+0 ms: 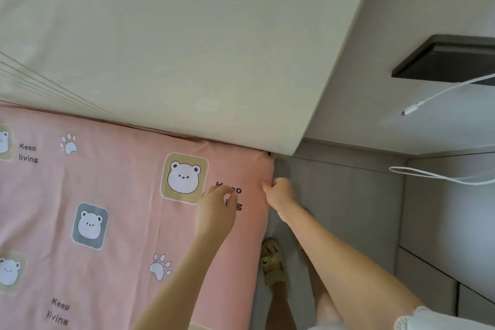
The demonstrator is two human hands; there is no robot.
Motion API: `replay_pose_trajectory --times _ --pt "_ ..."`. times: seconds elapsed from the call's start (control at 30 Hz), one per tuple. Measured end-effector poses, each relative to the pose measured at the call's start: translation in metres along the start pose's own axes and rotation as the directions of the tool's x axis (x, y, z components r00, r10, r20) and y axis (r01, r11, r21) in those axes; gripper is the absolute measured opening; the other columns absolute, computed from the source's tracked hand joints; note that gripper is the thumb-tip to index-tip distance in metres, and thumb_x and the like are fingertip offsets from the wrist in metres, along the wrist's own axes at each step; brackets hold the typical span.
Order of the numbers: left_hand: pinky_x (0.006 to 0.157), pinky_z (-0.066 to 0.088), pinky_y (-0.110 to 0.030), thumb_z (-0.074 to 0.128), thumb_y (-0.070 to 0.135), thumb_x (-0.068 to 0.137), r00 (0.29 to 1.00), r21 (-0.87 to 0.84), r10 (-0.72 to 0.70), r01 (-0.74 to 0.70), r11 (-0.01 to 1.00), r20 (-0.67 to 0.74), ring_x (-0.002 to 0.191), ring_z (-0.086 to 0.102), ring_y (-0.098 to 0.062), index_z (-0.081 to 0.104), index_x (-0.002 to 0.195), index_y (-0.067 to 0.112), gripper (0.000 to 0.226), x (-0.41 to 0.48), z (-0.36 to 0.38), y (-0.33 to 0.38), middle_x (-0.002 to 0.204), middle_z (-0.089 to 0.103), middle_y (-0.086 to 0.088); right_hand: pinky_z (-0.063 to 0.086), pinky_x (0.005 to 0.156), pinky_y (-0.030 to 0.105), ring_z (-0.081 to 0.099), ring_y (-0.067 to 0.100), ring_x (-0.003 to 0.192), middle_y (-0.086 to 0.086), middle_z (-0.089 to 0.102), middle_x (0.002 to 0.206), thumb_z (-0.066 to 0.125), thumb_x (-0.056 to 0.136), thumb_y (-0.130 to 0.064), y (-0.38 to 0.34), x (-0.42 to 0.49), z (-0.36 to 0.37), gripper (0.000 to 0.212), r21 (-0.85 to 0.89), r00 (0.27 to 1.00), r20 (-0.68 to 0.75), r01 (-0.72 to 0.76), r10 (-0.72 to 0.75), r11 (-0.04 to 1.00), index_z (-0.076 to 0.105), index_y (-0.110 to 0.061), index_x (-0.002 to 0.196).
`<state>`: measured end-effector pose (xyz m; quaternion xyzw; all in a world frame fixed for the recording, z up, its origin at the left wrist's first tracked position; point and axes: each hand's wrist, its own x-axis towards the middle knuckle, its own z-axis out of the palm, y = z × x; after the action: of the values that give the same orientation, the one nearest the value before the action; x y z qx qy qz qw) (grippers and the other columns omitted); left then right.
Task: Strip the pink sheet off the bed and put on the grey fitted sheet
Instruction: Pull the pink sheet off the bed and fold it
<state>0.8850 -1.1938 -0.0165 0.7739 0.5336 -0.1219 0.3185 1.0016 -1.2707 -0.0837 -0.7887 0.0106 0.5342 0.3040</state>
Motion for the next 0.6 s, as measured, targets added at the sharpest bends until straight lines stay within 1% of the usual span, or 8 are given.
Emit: replay_pose_trajectory --times 0.03,0.1,0.2,0.3,0.37,0.43,0.5,0.6 --pt "0.079 0.042 -0.030 0.053 0.019 0.094 0.998 0.008 0.041 -0.041 0.999 -0.039 0.093 0.054 -0.022 0.068 0.107 0.013 0.020 0.004 0.001 0.000 0.111 0.062 -0.003 0.023 0.044 0.020 0.041 0.011 0.054 -0.003 0.042 0.060 0.049 0.097 -0.022 0.002 -0.001 0.003 0.038 -0.107 0.992 -0.109 0.049 -0.061 0.993 0.041 -0.016 0.061" --pt "0.081 0.039 -0.027 0.058 0.016 0.091 0.983 0.059 0.137 -0.131 0.990 -0.120 0.095 0.054 -0.026 0.069 0.103 0.010 0.018 0.013 0.005 0.000 0.108 0.065 -0.004 0.022 0.041 0.021 0.030 0.004 0.049 -0.006 0.035 0.055 0.047 0.098 -0.021 0.010 -0.008 0.009 0.045 -0.282 0.960 -0.211 0.122 -0.185 0.952 0.031 -0.020 0.056" --pt "0.084 0.042 -0.034 0.058 0.025 0.088 0.926 0.154 0.304 -0.274 0.949 -0.223 0.097 0.057 -0.034 0.070 0.102 0.005 0.028 0.030 0.005 0.007 0.106 0.068 -0.008 0.021 0.042 0.019 0.036 0.006 0.049 -0.007 0.042 0.055 0.051 0.097 -0.018 0.028 -0.025 0.019 0.038 -0.376 0.880 -0.264 0.283 -0.395 0.882 0.041 -0.017 0.060" --pt "0.098 0.033 -0.037 0.052 0.048 0.090 0.936 0.331 0.347 -0.309 0.892 -0.063 0.123 0.046 -0.027 0.060 0.124 0.015 0.049 0.045 0.003 0.018 0.131 0.057 0.000 0.019 0.043 0.017 0.040 0.014 0.040 -0.002 0.047 0.047 0.063 0.082 -0.010 0.041 -0.046 0.027 0.032 -0.454 0.713 -0.305 0.474 -0.631 0.755 0.046 -0.015 0.055" --pt "0.096 0.020 -0.033 0.039 0.063 0.087 0.937 0.476 0.338 -0.335 0.813 0.081 0.128 0.039 -0.019 0.055 0.129 0.022 0.060 0.051 0.005 0.021 0.136 0.052 0.007 0.023 0.046 0.019 0.043 0.016 0.039 -0.002 0.045 0.045 0.057 0.083 -0.014 0.049 -0.060 0.034 0.033 -0.435 0.644 -0.296 0.567 -0.706 0.700 0.041 -0.017 0.054" --pt "0.084 0.016 -0.032 0.028 0.064 0.081 0.930 0.553 0.348 -0.353 0.755 0.118 0.114 0.047 -0.018 0.067 0.111 0.026 0.063 0.050 0.007 0.024 0.118 0.062 0.010 0.023 0.048 0.018 0.044 0.015 0.041 -0.003 0.046 0.046 0.047 0.085 -0.021 0.055 -0.072 0.041 0.032 -0.470 0.599 -0.278 0.597 -0.751 0.650 0.043 -0.016 0.054" --pt "0.077 0.016 -0.033 0.041 0.050 0.083 0.928 0.580 0.357 -0.348 0.736 0.104 0.096 0.053 -0.018 0.074 0.086 0.024 0.043 0.051 0.009 0.024 0.093 0.069 0.009 0.023 0.049 0.017 0.045 0.014 0.042 -0.003 0.048 0.048 0.053 0.083 -0.018 0.059 -0.074 0.047 0.029 -0.463 0.587 -0.279 0.612 -0.760 0.642 0.047 -0.014 0.055" --pt "0.066 0.015 -0.034 0.051 0.023 0.069 0.881 0.570 0.468 -0.422 0.705 0.073 0.064 0.053 -0.025 0.063 0.049 0.015 0.025 0.043 0.009 0.020 0.054 0.061 0.003 0.028 0.049 0.020 0.046 0.012 0.048 -0.002 0.054 0.053 0.069 0.081 -0.016 0.062 -0.069 0.041 0.026 -0.358 0.669 -0.214 0.624 -0.711 0.695 0.054 -0.011 0.060"
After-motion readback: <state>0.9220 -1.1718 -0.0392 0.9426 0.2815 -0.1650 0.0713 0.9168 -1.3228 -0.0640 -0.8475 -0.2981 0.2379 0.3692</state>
